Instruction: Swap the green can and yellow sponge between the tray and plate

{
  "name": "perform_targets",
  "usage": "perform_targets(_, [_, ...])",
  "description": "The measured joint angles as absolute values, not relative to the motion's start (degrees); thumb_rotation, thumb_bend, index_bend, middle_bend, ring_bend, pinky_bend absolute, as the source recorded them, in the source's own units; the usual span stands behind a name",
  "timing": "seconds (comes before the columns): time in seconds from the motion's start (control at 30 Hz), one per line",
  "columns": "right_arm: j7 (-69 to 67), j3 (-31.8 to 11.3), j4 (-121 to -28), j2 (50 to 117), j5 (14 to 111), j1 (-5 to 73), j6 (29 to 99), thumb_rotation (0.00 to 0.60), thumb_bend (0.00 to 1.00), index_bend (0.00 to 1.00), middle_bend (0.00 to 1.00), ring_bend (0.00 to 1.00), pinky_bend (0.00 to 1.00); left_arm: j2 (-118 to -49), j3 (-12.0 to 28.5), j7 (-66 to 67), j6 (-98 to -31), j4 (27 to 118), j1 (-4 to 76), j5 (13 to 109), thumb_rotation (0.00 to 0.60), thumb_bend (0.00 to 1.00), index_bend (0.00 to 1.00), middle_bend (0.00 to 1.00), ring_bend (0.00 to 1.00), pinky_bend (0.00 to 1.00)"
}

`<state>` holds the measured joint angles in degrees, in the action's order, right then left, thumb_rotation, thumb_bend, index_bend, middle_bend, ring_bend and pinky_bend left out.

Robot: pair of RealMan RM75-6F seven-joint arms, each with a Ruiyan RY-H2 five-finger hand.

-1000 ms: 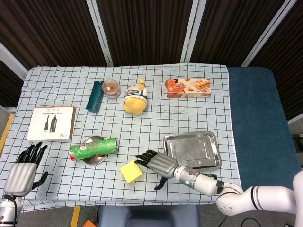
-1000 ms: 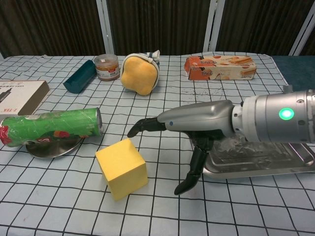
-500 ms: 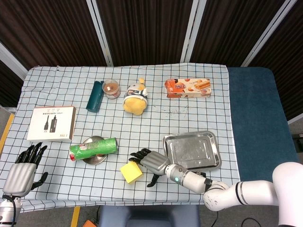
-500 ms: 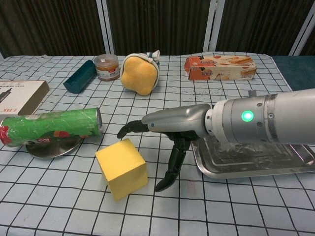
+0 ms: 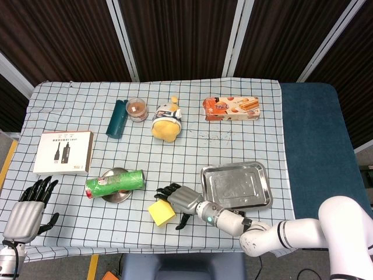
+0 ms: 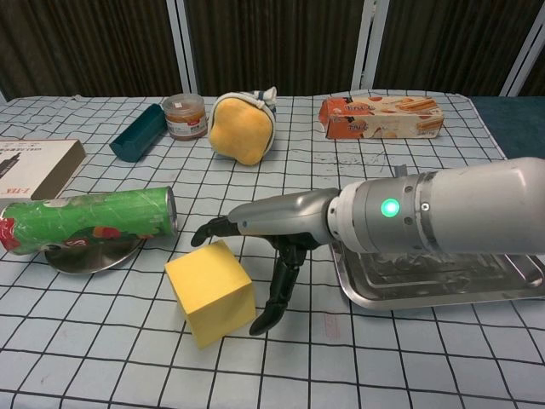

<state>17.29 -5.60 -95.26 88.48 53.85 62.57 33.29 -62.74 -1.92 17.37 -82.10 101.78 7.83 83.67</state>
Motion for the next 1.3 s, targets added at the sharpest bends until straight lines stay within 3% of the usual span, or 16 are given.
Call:
perform_targets(0.07, [18.09,-5.57,-95.16,88.96,54.51,62.65,33.72,0.600,0.06,0.42,0.10,0.00,0.06,-62.45,-1.92,17.40,-81.77,101.98,7.81,83.54,0.600,0.36,0.00,0.00,0.00,0.15])
perform_targets(0.17, [17.75,-5.65,-95.12,90.07,55.15,62.26,34.78,0.600,0.06,0.54,0.12,0.00,0.09,-62.11,-1.82,17.09,-81.55,102.18,7.74,83.41,0.600,0.36,0.00,0.00,0.00,0.15])
perform_targets(0.4, [16.75,-5.10,-93.95,92.15,59.78,60.66,40.14,0.600,0.06,0.66,0.15,0.00,0.10,-61.76,-1.65,16.73,-81.00,102.40,7.63,83.29,0.600,0.36,0.00,0.00,0.00,0.15])
perform_targets(0.63, [16.38,-5.49,-96.08,90.05,63.68,57.99,45.45,0.600,0.06,0.66,0.15,0.00,0.10,-61.45,-1.72,17.09,-80.12,102.79,7.72,83.22,0.600,0.36,0.00,0.00,0.00,0.15])
perform_targets(0.87, [16.34,-5.35,-103.01,80.25,64.59,54.00,50.23,0.600,0.06,0.63,0.15,0.00,0.11,-61.19,-1.26,16.74,-80.50,102.98,7.40,82.92,0.600,0.36,0.00,0.00,0.00,0.15])
perform_targets(1.1, [10.57,-1.70,-105.40,69.71,68.34,46.35,54.11,0.600,0.06,0.49,0.15,0.00,0.11,-61.12,-0.92,16.35,-81.05,103.02,7.09,82.89,0.600,0.36,0.00,0.00,0.00,0.15])
perform_targets(1.3, [4.63,1.53,-100.15,67.63,72.40,41.73,54.52,0.600,0.06,0.45,0.14,0.00,0.11,-61.20,-0.73,15.83,-80.85,102.89,7.05,82.87,0.600,0.36,0.00,0.00,0.00,0.16])
